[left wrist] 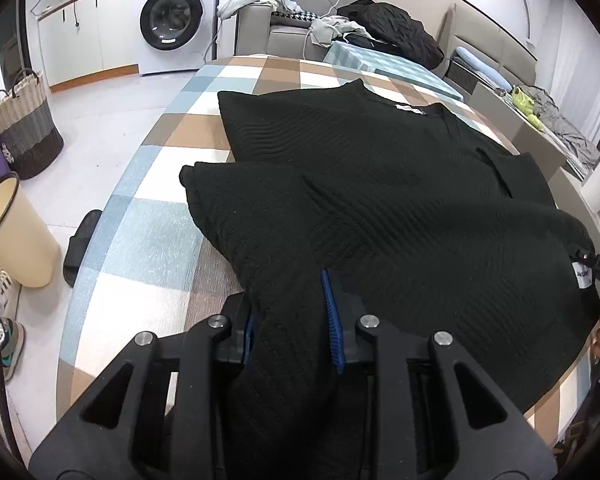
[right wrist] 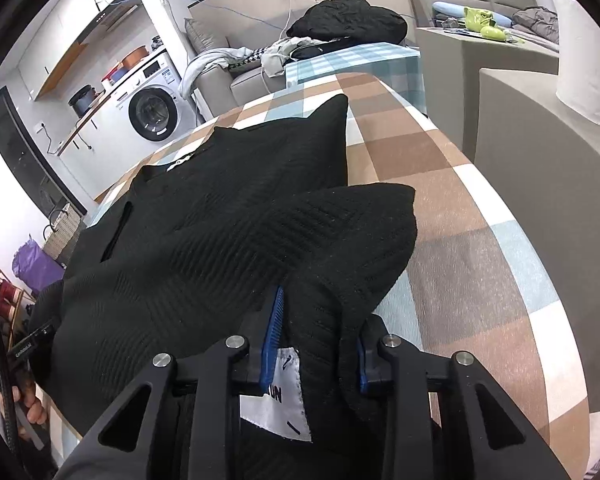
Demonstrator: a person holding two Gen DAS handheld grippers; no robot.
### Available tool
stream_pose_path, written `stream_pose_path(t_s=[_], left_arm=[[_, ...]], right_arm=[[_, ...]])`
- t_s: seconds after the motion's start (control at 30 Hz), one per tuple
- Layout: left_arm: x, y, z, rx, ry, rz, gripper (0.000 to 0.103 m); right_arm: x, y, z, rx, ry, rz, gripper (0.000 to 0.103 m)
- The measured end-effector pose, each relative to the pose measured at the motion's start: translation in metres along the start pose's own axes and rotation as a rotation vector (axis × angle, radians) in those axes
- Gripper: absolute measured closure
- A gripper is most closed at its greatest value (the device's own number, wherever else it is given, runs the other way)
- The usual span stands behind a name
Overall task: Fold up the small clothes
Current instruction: 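Lay the folded hem flat and open both grippers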
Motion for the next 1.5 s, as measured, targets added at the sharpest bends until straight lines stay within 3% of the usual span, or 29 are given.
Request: stream_pose_path(t_s=[0.6,1.13,1.3,1.4,1.5], left_arm=[[-0.059,0.019,-0.056,-0.005,-0.014,0.009,0.076],[-0.067,0.02,-0.067,-0.011,-0.03,0.035,0.073],[-0.068,0.022,-0.068,-0.036,-0.034,0.022,0.069],[-0.072,0.023,-0.068,-0.04,-0.034,0.026,0.065],[-0.08,0.03,-0.066,-0.06,-0.06,0.054,0.053]], right_arm=[[-0.045,-0.001,-0.053,-0.016,0.0,0.042,0.074],[-0.038,-0.006,-0.049,0.005,-0.003,0.075,0.072],[-0.04,-0.009,-0.05,0.015,0.007,0.082,0.071],[-0.042,-0.013,-0.049,0.036,0.005,0.088,0.063],[-0.048,-0.02,-0.049,0.079,-0.01,0.091,0.059]])
Point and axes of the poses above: each gripper's, at about its wrist camera, not at the fingertips, and x roughly the way its jaws point, y to its left, z to its top, the point moved 8 cm from there along x, roughly the way its jaws point, and after that the axes turned 5 degrees about -z, right-handed, at the moved point
